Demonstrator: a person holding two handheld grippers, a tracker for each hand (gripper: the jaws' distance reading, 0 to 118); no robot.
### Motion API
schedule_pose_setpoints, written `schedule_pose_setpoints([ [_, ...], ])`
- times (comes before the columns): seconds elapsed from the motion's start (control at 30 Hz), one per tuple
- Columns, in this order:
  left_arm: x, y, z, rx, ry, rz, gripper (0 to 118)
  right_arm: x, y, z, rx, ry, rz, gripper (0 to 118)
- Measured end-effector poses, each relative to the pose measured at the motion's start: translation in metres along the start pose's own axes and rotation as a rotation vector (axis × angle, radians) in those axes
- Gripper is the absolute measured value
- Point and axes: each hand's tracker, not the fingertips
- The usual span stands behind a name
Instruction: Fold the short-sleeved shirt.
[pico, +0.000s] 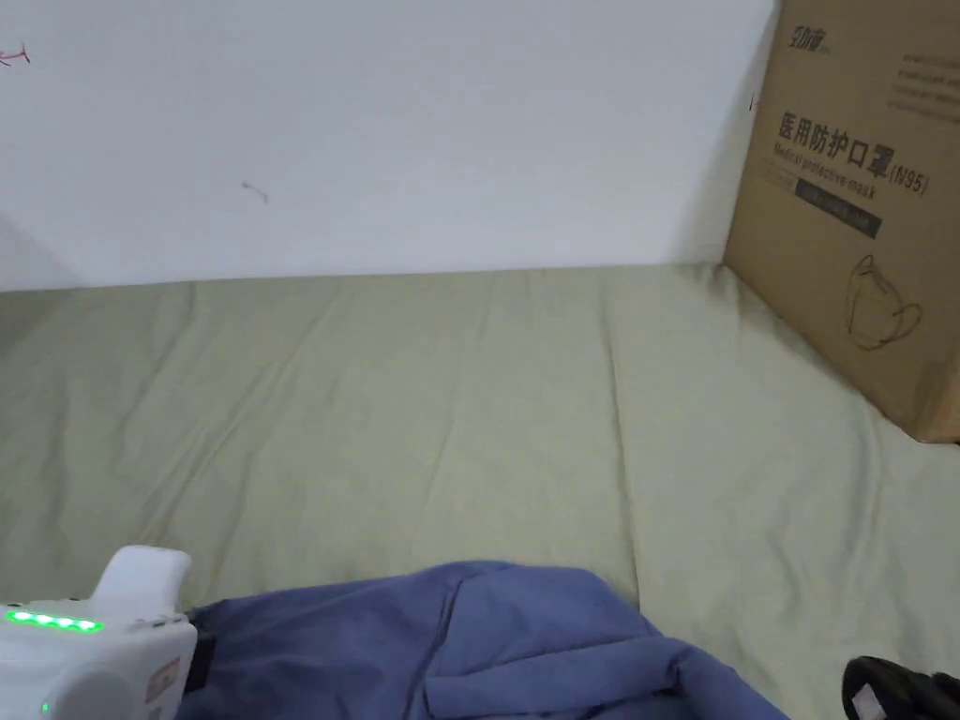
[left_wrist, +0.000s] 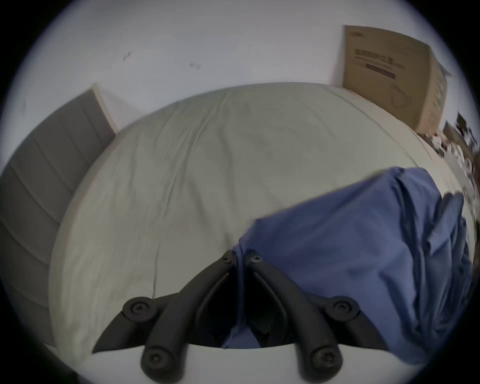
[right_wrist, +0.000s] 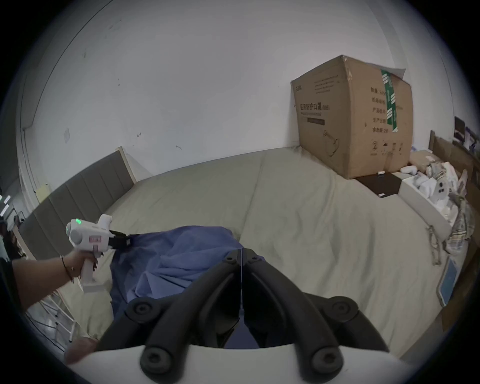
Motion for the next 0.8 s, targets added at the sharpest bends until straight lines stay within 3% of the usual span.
schedule_pose_setpoints([
  [0.07,-0.001,0.000,0.020,0.045,-0.144,0.059,4,0.007,0.012,-0.018,-0.044,0.058,-0.019,0],
  [0.17,-0.004,-0.004,0.070,0.182,-0.118,0.176,5,0.017,0.032,-0.061,-0.210,0.113,-0.016,2],
  [0.2,-0.007,-0.006,0.083,0.219,-0.128,0.213,5,0.020,0.036,-0.078,-0.282,0.128,-0.005,21],
  [0.23,-0.011,-0.007,0.094,0.246,-0.137,0.232,5,0.023,0.037,-0.095,-0.338,0.160,0.016,65],
  [0.27,-0.019,-0.005,0.099,0.254,-0.149,0.238,5,0.024,0.035,-0.113,-0.385,0.112,0.041,114],
  [0.3,-0.021,-0.004,0.105,0.249,-0.146,0.233,5,0.023,0.032,-0.129,-0.452,0.089,0.090,117],
  [0.33,-0.022,-0.004,0.109,0.249,-0.139,0.232,5,0.022,0.031,-0.141,-0.438,0.034,0.111,117],
  [0.43,-0.022,-0.001,0.118,0.236,-0.131,0.227,5,0.012,0.023,-0.184,-0.586,0.023,0.222,117],
  [0.47,-0.022,-0.001,0.119,0.227,-0.128,0.216,5,0.010,0.020,-0.197,-0.639,0.002,0.243,111],
  [0.5,-0.022,-0.001,0.120,0.231,-0.108,0.196,5,0.009,0.018,-0.207,-0.667,-0.013,0.250,94],
  [0.53,-0.026,0.000,0.118,0.228,-0.099,0.190,5,0.009,0.017,-0.212,-0.661,-0.010,0.243,52],
  [0.57,-0.027,-0.001,0.118,0.226,-0.092,0.188,5,0.009,0.019,-0.210,-0.632,-0.004,0.239,3],
  [0.67,-0.034,-0.002,0.119,0.208,-0.075,0.196,5,0.006,0.030,-0.202,-0.601,-0.005,0.223,3],
  [0.73,-0.037,-0.004,0.125,0.211,-0.070,0.204,5,0.009,0.041,-0.181,-0.519,0.059,0.209,3],
  [0.8,-0.041,-0.003,0.136,0.226,-0.054,0.207,5,0.011,0.061,-0.155,-0.424,0.060,0.215,3],
])
